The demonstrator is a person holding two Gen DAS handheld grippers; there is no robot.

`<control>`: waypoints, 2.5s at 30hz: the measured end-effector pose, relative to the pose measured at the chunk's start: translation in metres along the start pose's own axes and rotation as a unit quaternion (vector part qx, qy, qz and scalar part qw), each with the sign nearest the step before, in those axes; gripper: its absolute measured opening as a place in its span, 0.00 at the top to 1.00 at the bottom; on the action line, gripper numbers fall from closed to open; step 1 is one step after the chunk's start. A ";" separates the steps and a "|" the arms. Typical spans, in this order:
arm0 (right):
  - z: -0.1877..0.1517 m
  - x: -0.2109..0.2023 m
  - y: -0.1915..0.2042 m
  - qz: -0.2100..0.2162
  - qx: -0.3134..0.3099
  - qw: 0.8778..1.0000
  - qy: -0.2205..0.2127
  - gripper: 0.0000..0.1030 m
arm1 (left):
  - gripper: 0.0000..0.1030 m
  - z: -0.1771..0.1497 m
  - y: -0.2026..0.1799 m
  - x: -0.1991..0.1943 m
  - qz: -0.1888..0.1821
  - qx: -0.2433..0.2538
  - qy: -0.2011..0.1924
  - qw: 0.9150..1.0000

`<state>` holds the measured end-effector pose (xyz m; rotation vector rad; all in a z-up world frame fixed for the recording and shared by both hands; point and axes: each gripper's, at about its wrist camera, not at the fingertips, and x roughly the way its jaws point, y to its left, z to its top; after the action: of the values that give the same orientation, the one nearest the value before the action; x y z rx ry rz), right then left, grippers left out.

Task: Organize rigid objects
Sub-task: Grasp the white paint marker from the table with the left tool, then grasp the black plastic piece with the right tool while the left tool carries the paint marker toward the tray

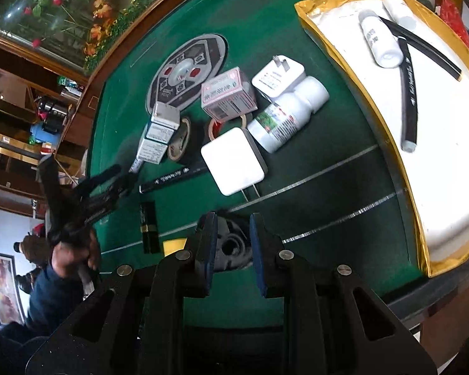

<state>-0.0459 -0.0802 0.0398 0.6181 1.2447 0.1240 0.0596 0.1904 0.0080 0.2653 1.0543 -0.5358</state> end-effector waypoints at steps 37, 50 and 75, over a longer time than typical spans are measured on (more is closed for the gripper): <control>-0.017 0.057 0.035 -0.115 -0.135 0.983 0.048 0.31 | 0.87 -0.047 -0.001 -0.027 0.032 -0.075 -0.015 0.997; -0.010 -0.001 0.022 -0.063 -0.098 0.993 -0.017 0.31 | 0.88 -0.046 -0.013 -0.070 -0.026 -0.127 -0.060 0.990; 0.024 -0.104 -0.098 -0.078 -0.010 0.993 -0.091 0.31 | 0.87 0.065 -0.211 -0.077 -0.181 0.004 -0.081 0.980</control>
<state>-0.0821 -0.2140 0.0827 0.5018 1.1092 -0.0487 -0.0343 0.0053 0.1160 0.0329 0.9459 -0.8731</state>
